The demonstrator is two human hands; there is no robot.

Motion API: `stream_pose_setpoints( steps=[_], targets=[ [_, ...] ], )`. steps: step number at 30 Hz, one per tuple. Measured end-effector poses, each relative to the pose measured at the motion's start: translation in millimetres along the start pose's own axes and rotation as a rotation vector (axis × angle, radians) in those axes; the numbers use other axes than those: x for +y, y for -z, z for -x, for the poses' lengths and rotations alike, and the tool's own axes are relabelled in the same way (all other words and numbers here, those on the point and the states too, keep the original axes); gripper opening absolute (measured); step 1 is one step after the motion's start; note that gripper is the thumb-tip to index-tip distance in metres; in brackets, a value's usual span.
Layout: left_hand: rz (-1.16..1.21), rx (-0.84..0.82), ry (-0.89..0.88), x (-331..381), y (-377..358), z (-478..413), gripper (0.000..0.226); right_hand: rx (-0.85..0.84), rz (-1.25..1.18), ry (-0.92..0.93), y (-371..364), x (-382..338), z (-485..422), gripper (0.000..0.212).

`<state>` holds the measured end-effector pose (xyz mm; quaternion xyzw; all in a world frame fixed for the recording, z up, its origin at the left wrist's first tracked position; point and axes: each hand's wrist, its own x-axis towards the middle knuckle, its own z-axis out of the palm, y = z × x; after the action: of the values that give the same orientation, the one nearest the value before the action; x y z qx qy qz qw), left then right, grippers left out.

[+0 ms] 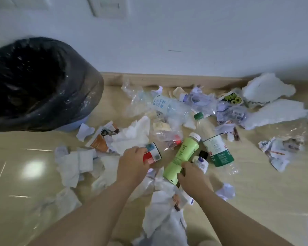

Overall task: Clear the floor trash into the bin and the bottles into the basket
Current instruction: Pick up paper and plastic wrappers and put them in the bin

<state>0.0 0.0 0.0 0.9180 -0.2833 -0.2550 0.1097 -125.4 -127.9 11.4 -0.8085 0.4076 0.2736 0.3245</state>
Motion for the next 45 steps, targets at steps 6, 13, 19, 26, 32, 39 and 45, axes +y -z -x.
stream_pose_setpoints(
  steps=[6,13,19,26,32,39,45],
  targets=[
    [0.022,0.05,0.039,-4.4,-28.6,-18.6,0.056,0.133,-0.176,-0.095,-2.9,4.5,-35.7,0.025],
    [-0.008,0.008,0.077,-1.0,-33.9,-43.9,0.064,0.187,-0.175,-0.071,-3.4,-10.8,-52.5,0.027],
    [-0.057,-0.145,0.006,1.2,-14.2,-63.2,0.066,0.24,-0.056,0.039,18.6,-25.2,-63.4,0.026],
    [-0.175,-0.067,-0.062,1.0,-6.0,-58.5,0.053,0.378,-0.034,0.146,34.8,-52.0,-60.4,0.028],
    [-0.11,0.017,-0.165,6.2,28.9,-44.7,0.039,0.377,0.064,0.225,46.4,-53.0,-38.1,0.03],
    [-0.135,0.099,-0.138,-7.8,56.9,-36.6,0.027,0.343,0.013,0.199,65.3,-36.5,-35.9,0.037],
    [-0.085,0.088,-0.194,-2.4,67.1,-34.8,0.044,0.247,0.223,0.21,59.6,-22.3,-23.4,0.046]
  ],
)
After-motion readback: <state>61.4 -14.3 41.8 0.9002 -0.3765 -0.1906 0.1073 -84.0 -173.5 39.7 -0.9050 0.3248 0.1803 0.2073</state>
